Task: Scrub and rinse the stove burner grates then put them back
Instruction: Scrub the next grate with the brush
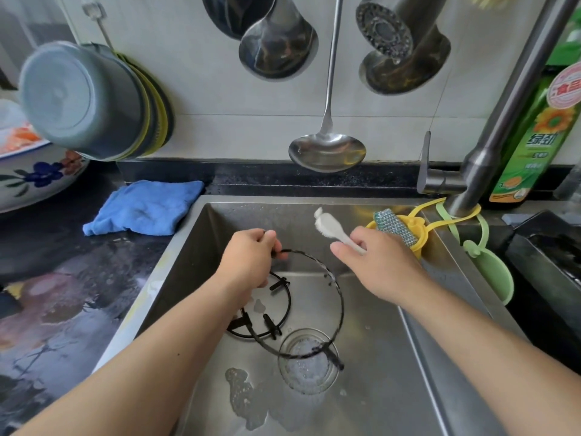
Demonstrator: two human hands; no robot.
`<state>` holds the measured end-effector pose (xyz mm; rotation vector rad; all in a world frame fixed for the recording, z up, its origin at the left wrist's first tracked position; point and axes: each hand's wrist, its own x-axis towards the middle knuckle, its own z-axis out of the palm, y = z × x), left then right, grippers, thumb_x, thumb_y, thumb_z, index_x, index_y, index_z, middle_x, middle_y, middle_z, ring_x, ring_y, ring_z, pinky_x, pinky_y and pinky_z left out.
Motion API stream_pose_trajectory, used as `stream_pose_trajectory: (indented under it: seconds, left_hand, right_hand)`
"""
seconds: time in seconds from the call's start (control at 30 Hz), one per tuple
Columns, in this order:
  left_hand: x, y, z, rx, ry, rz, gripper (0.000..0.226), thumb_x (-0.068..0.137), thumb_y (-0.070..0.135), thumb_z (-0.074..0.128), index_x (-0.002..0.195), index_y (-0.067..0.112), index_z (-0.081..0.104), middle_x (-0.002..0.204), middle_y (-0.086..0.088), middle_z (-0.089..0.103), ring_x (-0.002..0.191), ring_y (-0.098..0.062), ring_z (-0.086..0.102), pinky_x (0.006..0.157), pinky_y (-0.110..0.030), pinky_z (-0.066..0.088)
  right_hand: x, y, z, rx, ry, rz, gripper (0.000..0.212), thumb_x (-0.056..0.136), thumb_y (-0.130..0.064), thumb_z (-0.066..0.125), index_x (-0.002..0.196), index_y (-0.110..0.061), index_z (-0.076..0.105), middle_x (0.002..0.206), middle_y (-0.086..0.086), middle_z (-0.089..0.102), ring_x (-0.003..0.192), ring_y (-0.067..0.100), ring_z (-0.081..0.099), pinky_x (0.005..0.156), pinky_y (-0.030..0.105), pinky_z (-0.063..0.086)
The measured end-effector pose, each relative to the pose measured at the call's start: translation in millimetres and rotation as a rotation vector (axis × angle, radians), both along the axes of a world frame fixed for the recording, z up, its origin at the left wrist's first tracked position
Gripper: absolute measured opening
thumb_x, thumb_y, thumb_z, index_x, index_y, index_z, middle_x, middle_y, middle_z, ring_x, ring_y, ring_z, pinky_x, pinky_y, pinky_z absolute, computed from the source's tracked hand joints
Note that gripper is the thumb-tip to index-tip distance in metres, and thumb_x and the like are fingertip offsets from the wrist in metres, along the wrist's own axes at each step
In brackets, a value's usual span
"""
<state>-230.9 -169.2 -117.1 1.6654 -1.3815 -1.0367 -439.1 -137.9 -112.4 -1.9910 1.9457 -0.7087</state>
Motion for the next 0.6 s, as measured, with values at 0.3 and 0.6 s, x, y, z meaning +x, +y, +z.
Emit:
stream_pose_trajectory:
  seconds: [0.3,0.6]
  left_hand:
    - [-1.3,2.7,-3.0,0.071,0.126,-0.374,0.036,0.110,0.032,0.043,0.105,0.003,0.063,0.099,-0.004,0.079,0.049,-0.017,0.048,0.055,-0.032,0.049]
    - [-3.6,6.6,-5.7,0.222,0.273,0.148,0.038,0.106,0.052,0.039,0.112,0.018,0.056,0.109,-0.007,0.064,0.102,-0.028,0.065,0.076,-0.048,0.059]
  right_hand:
    - [-7.1,6.0,-2.1,0.562,-0.427,0.255,0.026,0.102,-0.028,0.056,0.094,-0.009,0.071,0.066,0.003,0.064,0.060,0.012,0.047,0.043,0.019,0.029]
    - [-14.4,-3.9,-2.6,0.413,-0.946,-0.223,0.023,0.104,-0.016,0.052,0.099,0.000,0.067,0.065,0.008,0.053,0.054,0.012,0.042,0.040,0.019,0.031]
